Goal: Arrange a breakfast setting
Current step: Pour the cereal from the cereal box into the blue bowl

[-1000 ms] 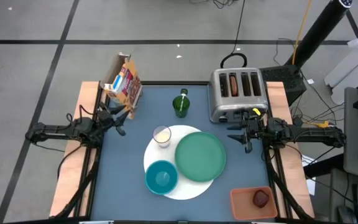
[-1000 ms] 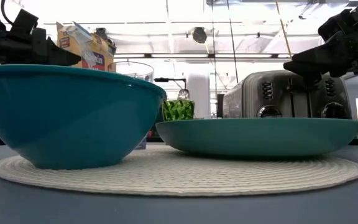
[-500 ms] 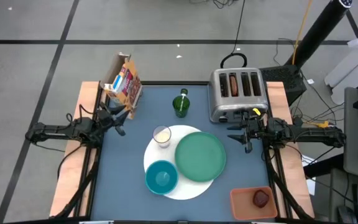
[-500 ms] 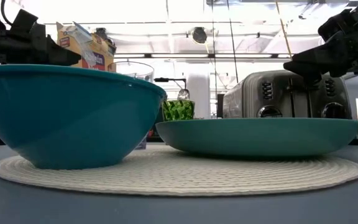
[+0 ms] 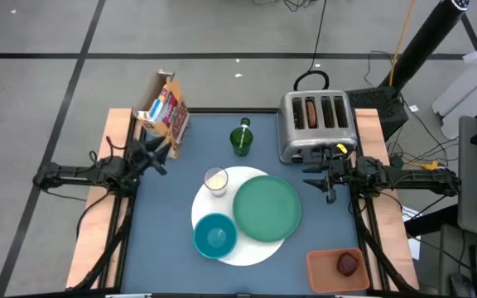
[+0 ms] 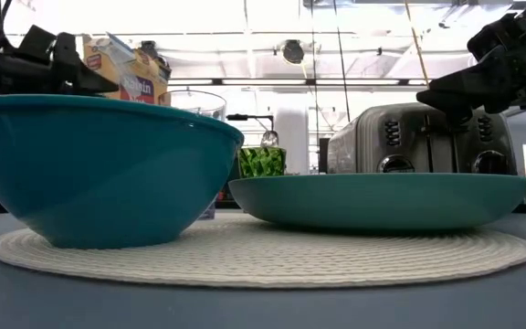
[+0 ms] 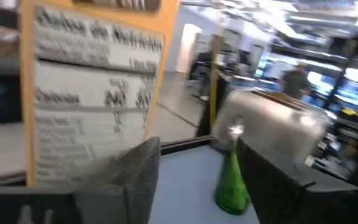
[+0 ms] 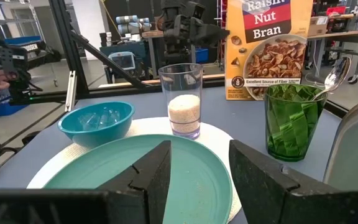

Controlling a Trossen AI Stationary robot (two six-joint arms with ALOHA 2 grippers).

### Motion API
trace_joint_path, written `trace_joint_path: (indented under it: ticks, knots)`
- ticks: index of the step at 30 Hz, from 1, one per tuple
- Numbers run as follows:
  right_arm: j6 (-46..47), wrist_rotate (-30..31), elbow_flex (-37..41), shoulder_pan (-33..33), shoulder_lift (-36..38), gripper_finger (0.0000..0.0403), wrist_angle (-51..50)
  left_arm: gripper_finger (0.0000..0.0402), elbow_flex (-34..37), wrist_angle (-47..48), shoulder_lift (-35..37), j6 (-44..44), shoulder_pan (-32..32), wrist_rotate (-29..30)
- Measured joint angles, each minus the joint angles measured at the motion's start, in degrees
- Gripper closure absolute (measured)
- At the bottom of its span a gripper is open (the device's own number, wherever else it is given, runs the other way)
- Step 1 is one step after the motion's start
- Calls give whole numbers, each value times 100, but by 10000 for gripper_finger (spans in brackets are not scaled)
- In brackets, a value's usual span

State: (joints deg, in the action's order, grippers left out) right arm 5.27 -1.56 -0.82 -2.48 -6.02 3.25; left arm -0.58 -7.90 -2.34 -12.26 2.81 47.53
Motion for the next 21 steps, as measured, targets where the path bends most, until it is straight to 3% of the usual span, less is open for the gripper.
trace_joint_path:
  ticks: [5,12,17,21]
  knots:
    - [1,0,0,0,0,248,0,152,0,-2,-235,-312,0,-46]
    - [-1,0,0,0,0,248,0,151,0,-211,-594,-949,0,-1081]
    - [-1,0,2,0,0,248,-2,151,0,-1084,-856,-1154,2,-1927]
    - [1,0,0,0,0,248,0,151,0,-2123,-1098,-888,112,-2094]
